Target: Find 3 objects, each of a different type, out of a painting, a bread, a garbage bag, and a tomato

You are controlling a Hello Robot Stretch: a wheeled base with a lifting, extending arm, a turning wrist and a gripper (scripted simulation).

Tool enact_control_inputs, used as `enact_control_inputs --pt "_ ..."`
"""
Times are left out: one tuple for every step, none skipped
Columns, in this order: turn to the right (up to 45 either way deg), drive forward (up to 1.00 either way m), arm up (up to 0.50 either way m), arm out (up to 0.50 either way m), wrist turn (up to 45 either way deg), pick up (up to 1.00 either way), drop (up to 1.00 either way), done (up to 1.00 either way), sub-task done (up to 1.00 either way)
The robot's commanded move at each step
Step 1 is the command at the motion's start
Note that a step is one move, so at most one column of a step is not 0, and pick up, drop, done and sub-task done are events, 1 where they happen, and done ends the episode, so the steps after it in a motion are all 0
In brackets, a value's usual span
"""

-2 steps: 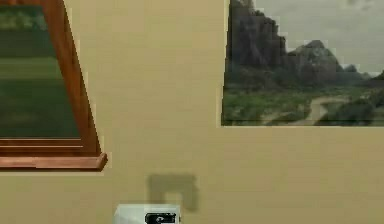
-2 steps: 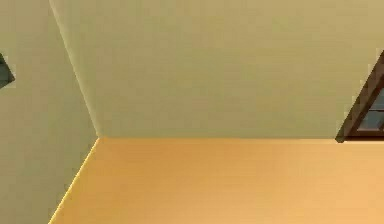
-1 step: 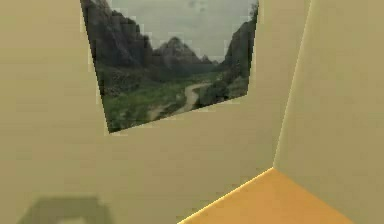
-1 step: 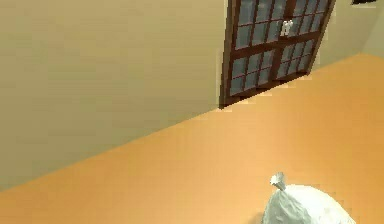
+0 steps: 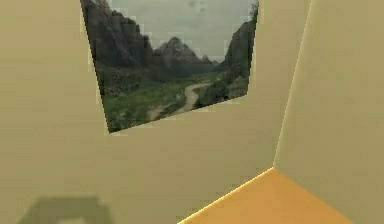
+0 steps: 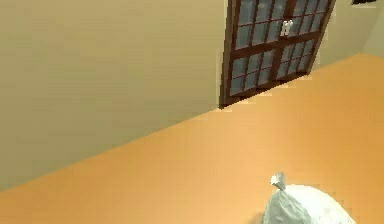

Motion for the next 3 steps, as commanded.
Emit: enact_control_inputs --pt "45.0 0.0 0.0 0.0 0.0 0.0 0.0 0.0 0.0" --pt "45.0 0.0 0.0 0.0 0.0 0.0 0.0 0.0 0.0" --pt "45.0 0.0 0.0 0.0 0.0 0.0 0.0 0.0 0.0"
